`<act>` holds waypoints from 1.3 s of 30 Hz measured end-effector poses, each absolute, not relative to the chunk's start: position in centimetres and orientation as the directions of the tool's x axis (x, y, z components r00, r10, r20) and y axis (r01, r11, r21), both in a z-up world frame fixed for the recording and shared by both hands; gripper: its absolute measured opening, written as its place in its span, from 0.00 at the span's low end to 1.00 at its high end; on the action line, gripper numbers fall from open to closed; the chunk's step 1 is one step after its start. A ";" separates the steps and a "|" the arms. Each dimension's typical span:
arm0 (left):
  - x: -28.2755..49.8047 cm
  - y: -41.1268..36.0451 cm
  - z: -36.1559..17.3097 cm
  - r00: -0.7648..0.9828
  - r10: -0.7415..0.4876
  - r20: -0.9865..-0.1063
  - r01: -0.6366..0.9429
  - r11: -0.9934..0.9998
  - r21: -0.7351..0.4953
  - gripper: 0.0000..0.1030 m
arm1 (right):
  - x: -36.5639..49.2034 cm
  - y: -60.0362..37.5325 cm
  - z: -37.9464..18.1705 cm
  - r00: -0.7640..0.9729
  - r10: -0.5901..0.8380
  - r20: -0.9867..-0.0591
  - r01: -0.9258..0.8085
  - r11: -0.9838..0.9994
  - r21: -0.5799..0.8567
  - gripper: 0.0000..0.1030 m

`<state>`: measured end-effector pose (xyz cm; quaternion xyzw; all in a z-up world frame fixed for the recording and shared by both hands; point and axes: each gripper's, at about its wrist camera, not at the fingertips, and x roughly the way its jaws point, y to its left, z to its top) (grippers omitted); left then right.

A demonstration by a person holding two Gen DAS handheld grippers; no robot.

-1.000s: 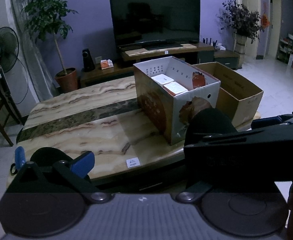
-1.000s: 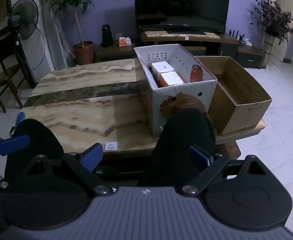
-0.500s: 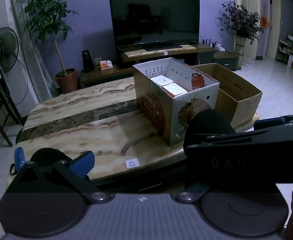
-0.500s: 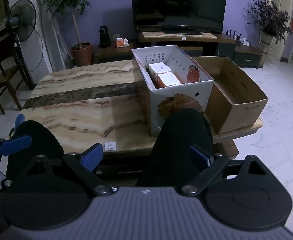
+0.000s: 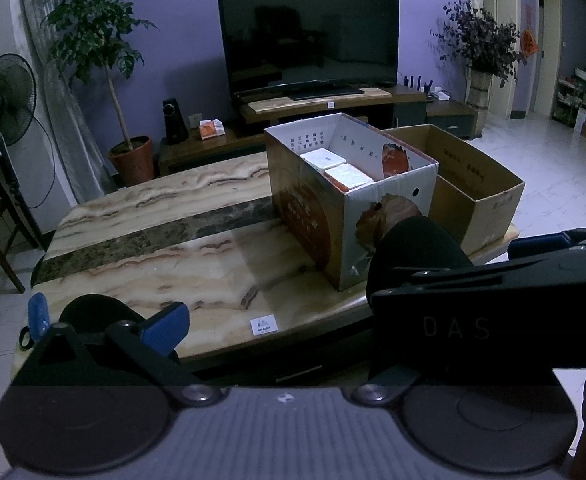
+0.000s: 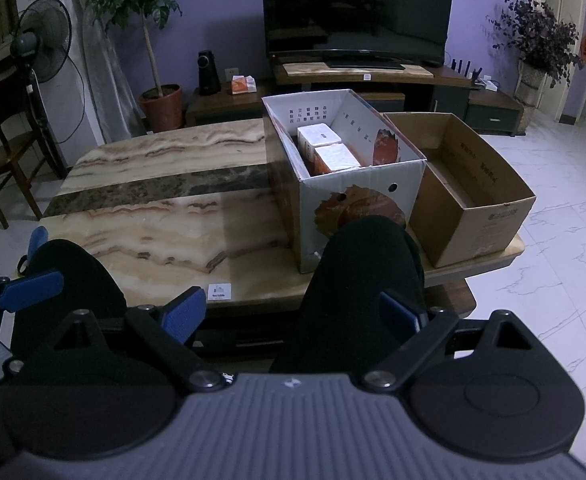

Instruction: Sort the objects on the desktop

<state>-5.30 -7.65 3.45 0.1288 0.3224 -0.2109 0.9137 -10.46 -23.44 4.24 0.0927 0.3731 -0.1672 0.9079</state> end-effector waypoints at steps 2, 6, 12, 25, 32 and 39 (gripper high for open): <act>-5.3 -7.7 3.4 0.701 -0.305 -0.645 0.472 0.876 0.099 0.99 | -10.5 -23.4 4.2 0.667 -0.235 -0.707 0.371 0.928 0.041 0.91; -5.4 -7.7 3.3 0.700 -0.306 -0.645 0.475 0.874 0.101 0.99 | -10.4 -23.4 4.1 0.668 -0.232 -0.707 0.367 0.929 0.042 0.91; -5.5 -7.7 3.2 0.700 -0.307 -0.645 0.477 0.873 0.101 0.99 | -10.5 -23.4 4.1 0.669 -0.231 -0.706 0.367 0.929 0.044 0.91; -5.5 -7.7 3.3 0.698 -0.308 -0.647 0.479 0.872 0.102 0.99 | -10.4 -23.3 4.0 0.670 -0.226 -0.707 0.365 0.930 0.049 0.91; -5.4 -7.8 3.3 0.696 -0.307 -0.649 0.480 0.871 0.102 0.99 | -10.3 -23.3 3.9 0.669 -0.222 -0.709 0.364 0.930 0.052 0.91; -5.4 -7.8 3.3 0.692 -0.309 -0.653 0.480 0.872 0.096 0.99 | -10.2 -23.4 3.8 0.670 -0.214 -0.711 0.362 0.930 0.061 0.91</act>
